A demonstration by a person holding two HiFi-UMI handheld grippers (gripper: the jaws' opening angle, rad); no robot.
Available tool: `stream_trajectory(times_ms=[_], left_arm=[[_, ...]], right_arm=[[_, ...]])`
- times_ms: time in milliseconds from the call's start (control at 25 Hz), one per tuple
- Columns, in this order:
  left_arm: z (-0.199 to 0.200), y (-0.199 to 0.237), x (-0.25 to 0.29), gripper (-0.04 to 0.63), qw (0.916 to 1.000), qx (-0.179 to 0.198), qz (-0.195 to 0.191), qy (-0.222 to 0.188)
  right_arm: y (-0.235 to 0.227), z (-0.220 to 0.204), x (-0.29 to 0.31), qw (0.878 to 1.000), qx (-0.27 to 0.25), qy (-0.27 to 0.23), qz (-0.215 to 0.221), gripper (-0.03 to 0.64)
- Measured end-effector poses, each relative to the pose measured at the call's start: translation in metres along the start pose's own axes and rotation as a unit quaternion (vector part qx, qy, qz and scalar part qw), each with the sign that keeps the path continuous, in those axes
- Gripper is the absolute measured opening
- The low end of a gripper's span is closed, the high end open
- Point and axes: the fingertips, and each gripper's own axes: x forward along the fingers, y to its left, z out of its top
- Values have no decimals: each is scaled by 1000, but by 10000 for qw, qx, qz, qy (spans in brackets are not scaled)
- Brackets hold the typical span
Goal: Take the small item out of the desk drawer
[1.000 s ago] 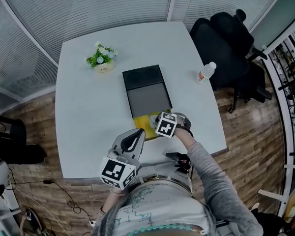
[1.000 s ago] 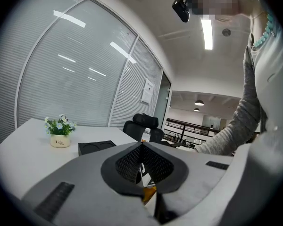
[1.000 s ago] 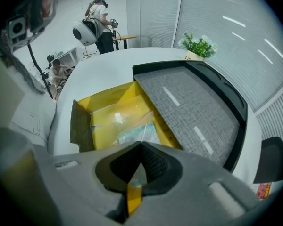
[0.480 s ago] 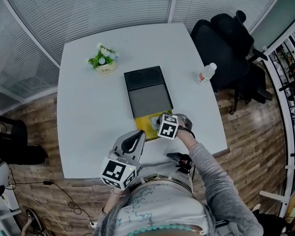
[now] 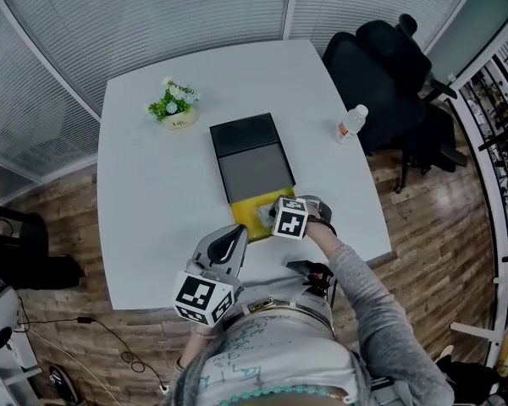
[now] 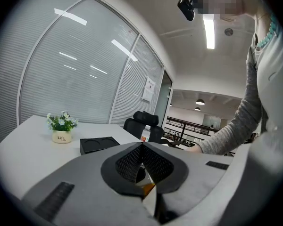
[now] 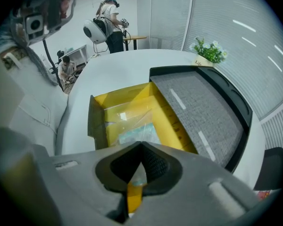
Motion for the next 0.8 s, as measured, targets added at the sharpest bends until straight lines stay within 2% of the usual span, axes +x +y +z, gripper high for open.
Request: stream_trajectory(times_ms=[200, 440, 800], left_arm=[[-4, -3, 1, -3, 10000, -72, -44, 37], [-8, -8, -1, -2, 9998, -132, -59, 122], [-12, -12, 4, -3, 9997, -13, -58, 251]], right_arm=[[5, 2, -14, 10000, -47, -83, 8, 3], [5, 15, -45, 9995, -149, -217, -188, 3], [-4, 45, -106, 9967, -258, -636, -424, 3]])
